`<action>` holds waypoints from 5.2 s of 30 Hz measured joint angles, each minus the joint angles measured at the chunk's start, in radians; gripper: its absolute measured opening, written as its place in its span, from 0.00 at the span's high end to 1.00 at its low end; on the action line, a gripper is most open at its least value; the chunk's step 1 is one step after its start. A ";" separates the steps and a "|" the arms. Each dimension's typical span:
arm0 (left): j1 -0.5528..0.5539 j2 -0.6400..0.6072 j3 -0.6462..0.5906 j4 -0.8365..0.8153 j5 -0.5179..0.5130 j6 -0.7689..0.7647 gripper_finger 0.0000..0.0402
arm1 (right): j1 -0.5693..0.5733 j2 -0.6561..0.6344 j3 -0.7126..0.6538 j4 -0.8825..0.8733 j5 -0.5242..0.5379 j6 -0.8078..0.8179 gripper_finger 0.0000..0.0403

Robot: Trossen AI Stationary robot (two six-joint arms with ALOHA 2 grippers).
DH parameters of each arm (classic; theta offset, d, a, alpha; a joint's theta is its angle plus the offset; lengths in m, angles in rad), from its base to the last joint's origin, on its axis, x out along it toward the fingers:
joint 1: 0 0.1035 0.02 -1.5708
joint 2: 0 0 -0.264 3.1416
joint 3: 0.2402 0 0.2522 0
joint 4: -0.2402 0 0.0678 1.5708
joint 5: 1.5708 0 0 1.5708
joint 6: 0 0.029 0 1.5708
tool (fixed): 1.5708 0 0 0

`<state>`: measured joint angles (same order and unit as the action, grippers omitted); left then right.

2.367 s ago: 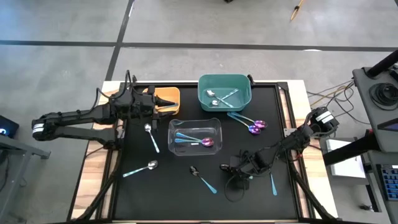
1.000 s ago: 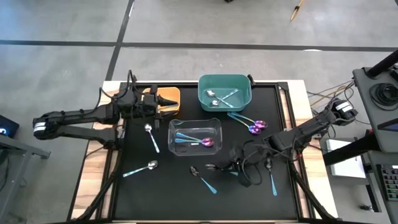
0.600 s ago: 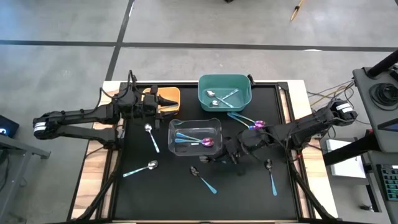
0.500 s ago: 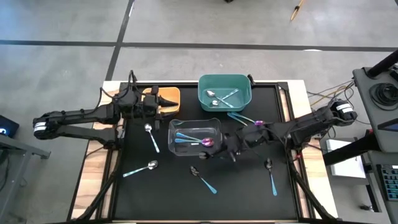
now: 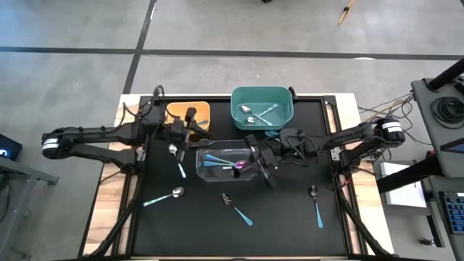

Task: Sort silverware by color (type)
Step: Put the blue spoon into the yellow bin

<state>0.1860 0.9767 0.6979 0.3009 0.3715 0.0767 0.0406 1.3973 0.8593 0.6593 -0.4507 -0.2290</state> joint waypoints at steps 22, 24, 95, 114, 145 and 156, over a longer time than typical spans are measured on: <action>-0.029 0.332 0.000 0.558 0.225 -0.035 0.63 | -0.054 0.075 0.000 0.136 0.005 0.191 0.97; -0.029 0.358 0.000 0.619 0.225 -0.047 0.63 | -0.054 0.079 0.000 0.136 0.005 0.188 0.97; 0.121 0.460 0.071 0.686 0.348 -0.420 1.00 | -0.176 0.068 0.001 0.095 0.143 0.376 0.69; 0.502 0.198 0.071 -0.125 0.083 -0.218 1.00 | -0.318 0.049 0.001 0.007 0.201 0.332 0.69; 0.714 -0.029 -0.194 0.201 -0.274 -0.262 1.00 | -0.632 0.125 0.467 -0.607 0.217 0.112 0.69; 0.715 -0.131 -0.324 0.234 -0.356 -0.270 1.00 | -0.684 0.151 0.494 -0.656 0.218 0.119 0.69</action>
<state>0.9009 0.8459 0.3736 0.5348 0.0154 -0.1936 -0.6434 1.5481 1.3529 0.0035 -0.2331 -0.1097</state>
